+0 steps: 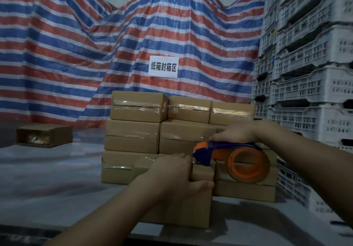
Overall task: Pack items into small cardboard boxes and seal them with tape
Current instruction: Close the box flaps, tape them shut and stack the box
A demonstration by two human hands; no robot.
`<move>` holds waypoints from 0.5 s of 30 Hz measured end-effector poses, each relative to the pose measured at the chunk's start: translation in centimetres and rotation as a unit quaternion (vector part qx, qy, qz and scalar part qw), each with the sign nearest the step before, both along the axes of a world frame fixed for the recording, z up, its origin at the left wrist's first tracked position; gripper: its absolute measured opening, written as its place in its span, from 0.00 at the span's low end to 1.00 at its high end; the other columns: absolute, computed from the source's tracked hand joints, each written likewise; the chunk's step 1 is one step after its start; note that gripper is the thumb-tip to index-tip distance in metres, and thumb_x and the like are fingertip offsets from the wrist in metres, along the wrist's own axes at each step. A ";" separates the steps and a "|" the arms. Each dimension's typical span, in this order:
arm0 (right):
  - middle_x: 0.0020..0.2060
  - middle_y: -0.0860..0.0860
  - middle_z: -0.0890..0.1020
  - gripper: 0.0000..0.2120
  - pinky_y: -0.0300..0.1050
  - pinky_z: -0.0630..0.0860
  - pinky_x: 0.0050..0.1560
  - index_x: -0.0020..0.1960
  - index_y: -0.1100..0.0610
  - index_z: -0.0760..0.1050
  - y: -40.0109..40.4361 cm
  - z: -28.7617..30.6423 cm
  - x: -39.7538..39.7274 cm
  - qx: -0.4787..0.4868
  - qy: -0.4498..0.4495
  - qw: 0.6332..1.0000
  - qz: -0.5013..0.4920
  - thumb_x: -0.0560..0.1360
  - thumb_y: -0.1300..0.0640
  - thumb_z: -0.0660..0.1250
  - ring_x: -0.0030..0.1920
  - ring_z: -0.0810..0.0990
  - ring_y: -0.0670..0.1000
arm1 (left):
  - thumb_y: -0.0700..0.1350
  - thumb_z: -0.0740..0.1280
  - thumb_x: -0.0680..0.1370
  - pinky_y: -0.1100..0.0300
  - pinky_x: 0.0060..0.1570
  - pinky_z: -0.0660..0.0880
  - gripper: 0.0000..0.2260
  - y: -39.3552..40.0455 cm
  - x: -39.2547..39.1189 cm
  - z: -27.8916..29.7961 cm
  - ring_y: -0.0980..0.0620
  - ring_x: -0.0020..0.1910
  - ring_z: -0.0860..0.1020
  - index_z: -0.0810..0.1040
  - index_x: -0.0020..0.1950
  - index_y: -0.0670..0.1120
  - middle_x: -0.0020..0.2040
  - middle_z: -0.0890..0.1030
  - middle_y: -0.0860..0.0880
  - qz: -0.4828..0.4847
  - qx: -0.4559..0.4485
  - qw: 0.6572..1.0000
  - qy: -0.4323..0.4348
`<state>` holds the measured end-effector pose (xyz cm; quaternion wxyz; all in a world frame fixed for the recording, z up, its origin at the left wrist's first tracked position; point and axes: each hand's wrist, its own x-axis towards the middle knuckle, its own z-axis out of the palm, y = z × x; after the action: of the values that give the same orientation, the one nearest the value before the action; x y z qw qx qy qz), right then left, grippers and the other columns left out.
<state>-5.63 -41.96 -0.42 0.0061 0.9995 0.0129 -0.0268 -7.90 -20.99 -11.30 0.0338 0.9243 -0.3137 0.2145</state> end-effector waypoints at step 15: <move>0.36 0.48 0.80 0.28 0.45 0.71 0.39 0.42 0.51 0.77 -2.4 -0.6 -3.7 -0.143 -0.032 0.989 -0.031 0.77 0.29 0.54 0.35 0.78 0.48 | 0.72 0.53 0.76 0.55 0.56 0.72 0.32 0.5 0.2 -0.3 0.48 0.63 0.73 0.54 0.77 0.63 0.68 0.72 0.46 -0.068 0.007 0.998 -0.010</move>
<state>-9.30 -44.32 -0.98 0.1490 0.9886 -0.0225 0.0036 -7.71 -20.50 -11.58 0.0383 0.8991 -0.3775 0.2185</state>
